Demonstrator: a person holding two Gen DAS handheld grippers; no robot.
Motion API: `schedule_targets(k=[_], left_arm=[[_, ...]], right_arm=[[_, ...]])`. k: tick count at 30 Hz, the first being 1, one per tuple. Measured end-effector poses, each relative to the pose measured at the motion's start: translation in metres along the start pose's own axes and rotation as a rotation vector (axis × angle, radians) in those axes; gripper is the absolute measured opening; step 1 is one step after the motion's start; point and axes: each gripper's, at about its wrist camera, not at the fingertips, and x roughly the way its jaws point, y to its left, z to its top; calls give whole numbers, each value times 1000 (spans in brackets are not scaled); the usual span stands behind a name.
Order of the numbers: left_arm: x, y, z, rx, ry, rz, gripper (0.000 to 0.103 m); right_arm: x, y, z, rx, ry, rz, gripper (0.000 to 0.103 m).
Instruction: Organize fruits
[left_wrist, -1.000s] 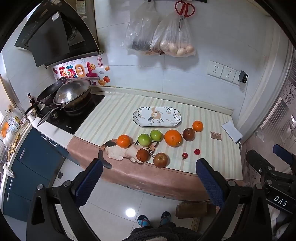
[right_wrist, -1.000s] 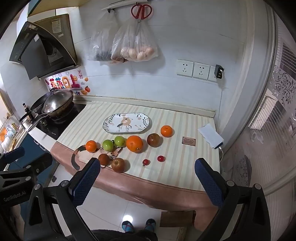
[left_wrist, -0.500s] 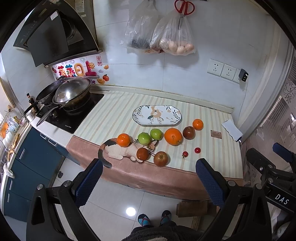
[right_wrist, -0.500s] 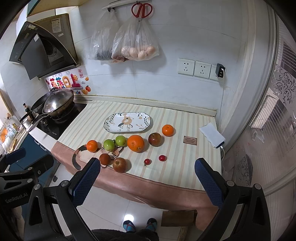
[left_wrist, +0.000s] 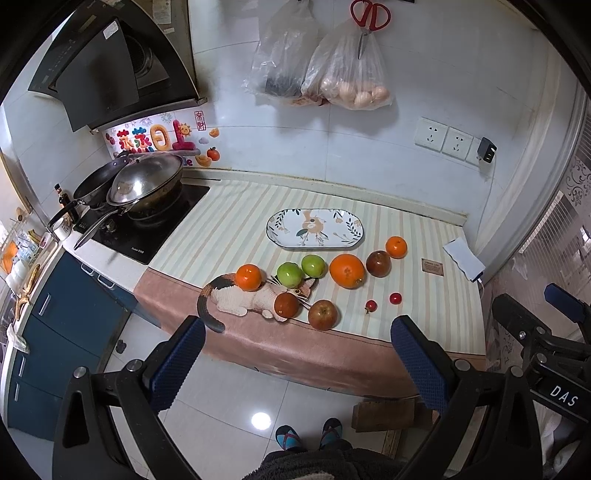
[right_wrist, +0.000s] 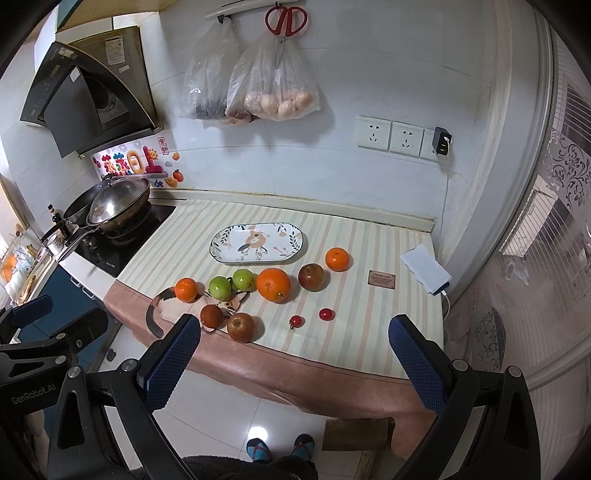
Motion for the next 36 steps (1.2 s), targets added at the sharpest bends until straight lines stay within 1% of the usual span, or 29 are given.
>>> schedule_targets(k=[9, 11, 36], left_arm=[[1, 0, -1, -3, -1, 2, 103], [0, 0, 0, -3, 0, 1, 103], [-4, 6, -1, 0, -3, 1, 103]], right_arm=[[2, 4, -2, 1, -2, 3, 103], [-7, 9, -2, 1, -3, 7, 103], [-10, 15, -3, -2, -1, 11, 103]])
